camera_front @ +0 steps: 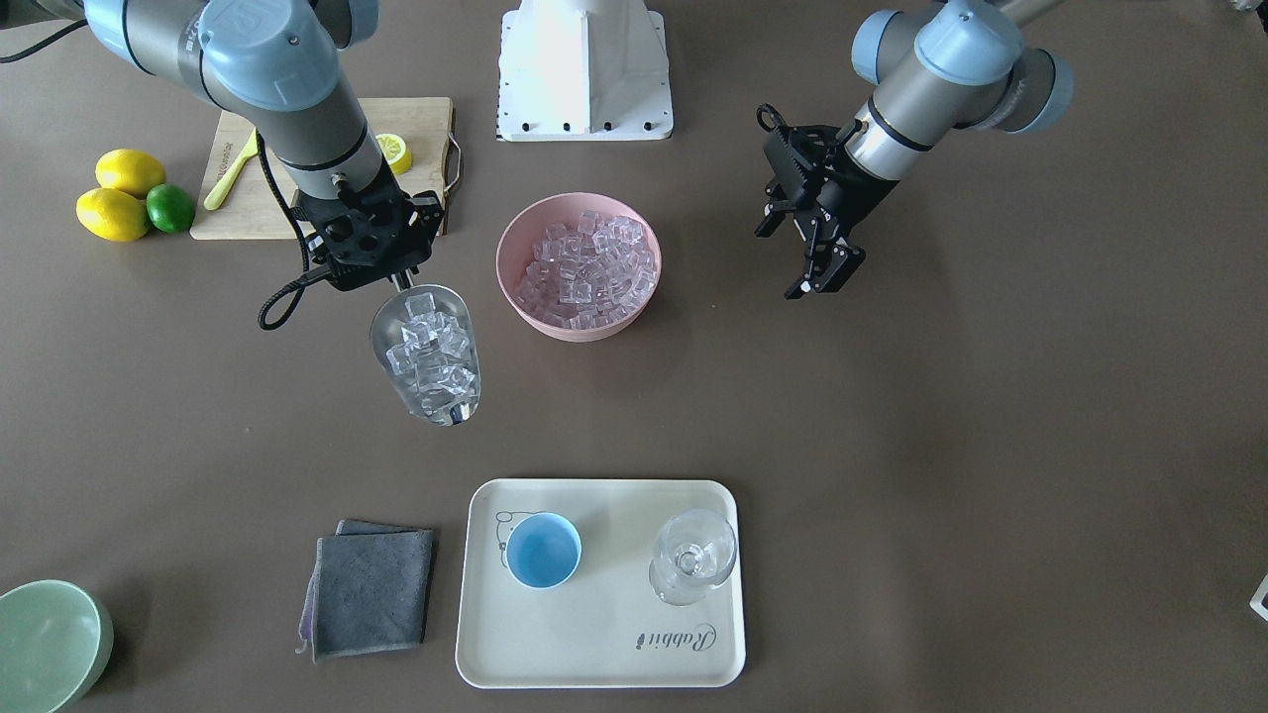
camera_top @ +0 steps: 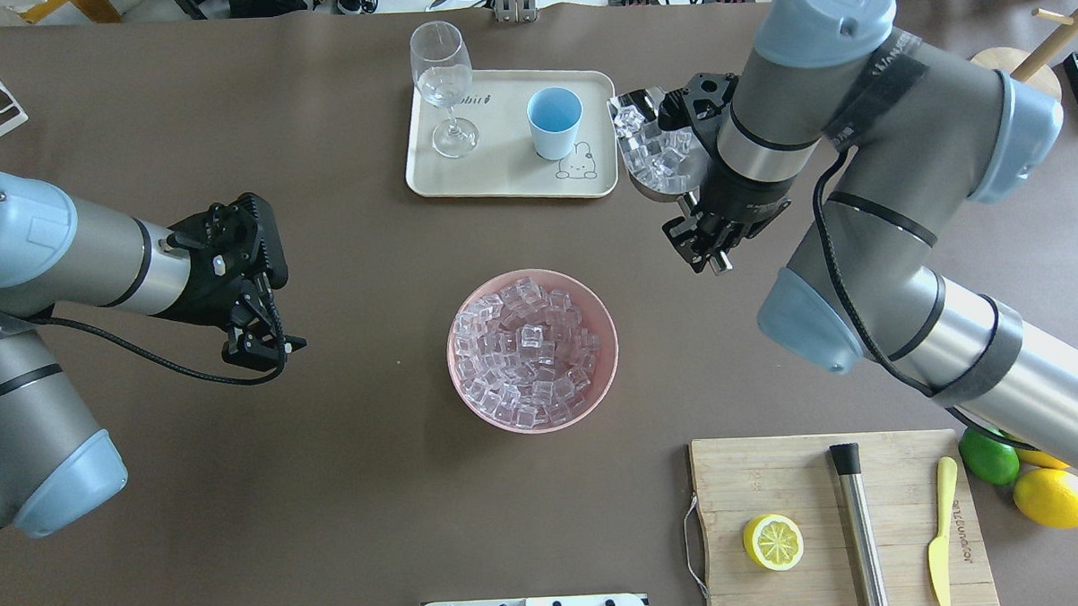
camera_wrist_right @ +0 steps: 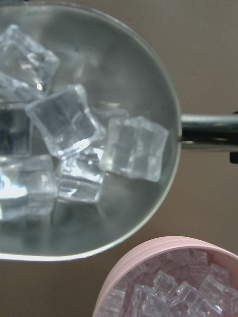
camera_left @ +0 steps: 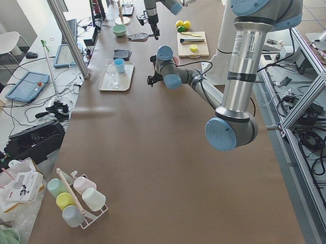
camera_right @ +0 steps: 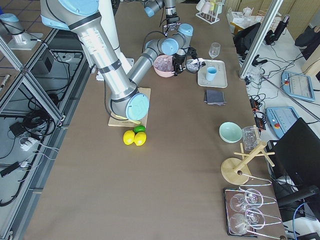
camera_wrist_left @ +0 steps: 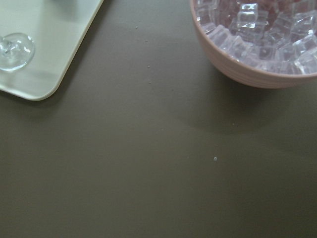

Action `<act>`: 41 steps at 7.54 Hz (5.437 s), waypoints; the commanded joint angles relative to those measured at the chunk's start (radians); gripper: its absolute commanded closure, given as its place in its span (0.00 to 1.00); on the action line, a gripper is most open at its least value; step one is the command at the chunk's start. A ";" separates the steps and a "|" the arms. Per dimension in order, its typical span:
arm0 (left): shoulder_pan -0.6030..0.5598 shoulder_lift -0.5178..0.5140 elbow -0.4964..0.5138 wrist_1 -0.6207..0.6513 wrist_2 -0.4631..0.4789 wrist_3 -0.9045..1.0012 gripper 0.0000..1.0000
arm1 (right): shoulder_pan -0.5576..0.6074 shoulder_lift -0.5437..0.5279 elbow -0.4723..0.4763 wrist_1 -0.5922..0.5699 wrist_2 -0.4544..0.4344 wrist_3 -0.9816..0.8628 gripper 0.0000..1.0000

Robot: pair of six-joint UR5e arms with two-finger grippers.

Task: Put ice in cup with scoop
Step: 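Carry the ice-filled scoop to the light-blue cup while the left arm retracts, then position the scoop tip over the light-blue cup with the right gripper, then tilt the scoop with the right gripper to pour ice into the cup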

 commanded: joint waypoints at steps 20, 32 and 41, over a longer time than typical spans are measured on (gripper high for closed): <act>-0.923 0.394 0.109 0.600 -0.458 -0.009 0.02 | 0.051 0.577 -0.689 -0.553 0.032 -0.478 1.00; -0.946 0.387 0.095 0.670 -0.459 -0.005 0.02 | 0.088 0.596 -0.796 -0.494 0.005 -0.616 1.00; -0.966 0.390 0.100 0.670 -0.459 -0.005 0.02 | 0.088 0.634 -0.793 -0.566 -0.031 -0.652 1.00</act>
